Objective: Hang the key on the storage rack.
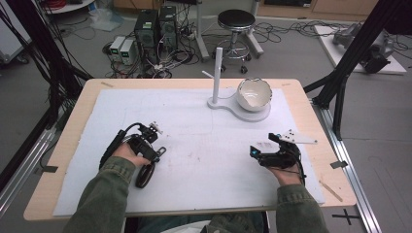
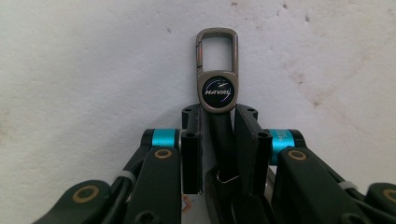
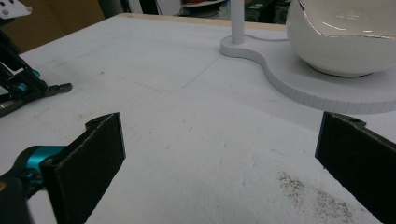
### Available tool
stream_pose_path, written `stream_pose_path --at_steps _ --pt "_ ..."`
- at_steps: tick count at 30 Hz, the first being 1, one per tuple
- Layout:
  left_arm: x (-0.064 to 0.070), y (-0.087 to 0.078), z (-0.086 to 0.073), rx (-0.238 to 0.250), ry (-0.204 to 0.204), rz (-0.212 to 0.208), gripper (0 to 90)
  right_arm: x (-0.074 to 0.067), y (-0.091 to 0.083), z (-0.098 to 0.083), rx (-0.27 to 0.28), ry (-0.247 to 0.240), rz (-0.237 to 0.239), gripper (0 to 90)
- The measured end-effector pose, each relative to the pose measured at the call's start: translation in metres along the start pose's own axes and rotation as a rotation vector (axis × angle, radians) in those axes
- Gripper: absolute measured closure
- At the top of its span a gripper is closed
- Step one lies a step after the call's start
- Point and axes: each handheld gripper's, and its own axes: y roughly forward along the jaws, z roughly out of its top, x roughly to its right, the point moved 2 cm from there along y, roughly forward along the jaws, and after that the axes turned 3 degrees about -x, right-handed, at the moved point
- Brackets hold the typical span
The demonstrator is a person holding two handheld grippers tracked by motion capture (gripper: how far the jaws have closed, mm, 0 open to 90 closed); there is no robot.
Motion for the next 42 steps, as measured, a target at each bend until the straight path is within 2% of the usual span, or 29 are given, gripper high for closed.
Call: stream_pose_path --at_steps 3,13,16,18,20,24,26,30,35,42 --pt "0.001 0.001 0.001 -0.005 0.03 0.051 84.2 0.0 0.0 0.0 -0.001 -0.002 0.0 0.6" --pt "0.0 -0.004 0.0 0.022 0.027 0.007 84.1 0.0 0.0 0.0 -0.001 0.002 0.001 0.6" --pt "0.0 -0.006 0.0 0.027 0.025 0.003 84.0 0.0 0.0 0.0 0.001 0.002 0.003 0.6" --pt "0.0 -0.009 0.001 0.026 0.035 0.02 84.0 0.0 0.0 0.0 0.0 0.002 0.003 0.6" --pt "0.003 -0.018 0.006 0.032 0.056 0.038 84.1 0.0 0.0 0.0 0.002 0.002 0.003 0.6" --pt "0.006 -0.031 0.013 0.049 0.071 0.026 84.0 0.0 -0.001 0.0 0.001 0.009 0.002 0.6" --pt "0.009 -0.04 0.019 0.042 0.105 0.026 84.0 0.001 -0.001 0.0 0.004 0.007 0.003 0.6" --pt "0.011 -0.052 0.027 0.041 0.13 0.021 84.0 0.001 -0.001 0.0 0.004 0.007 0.003 0.6" --pt "0.009 -0.063 0.033 0.049 0.141 0.031 83.9 0.001 -0.001 0.0 0.005 0.004 0.003 0.6" --pt "0.003 -0.086 0.044 0.082 0.149 0.038 83.9 0.001 0.0 0.0 0.006 0.005 0.004 0.6"
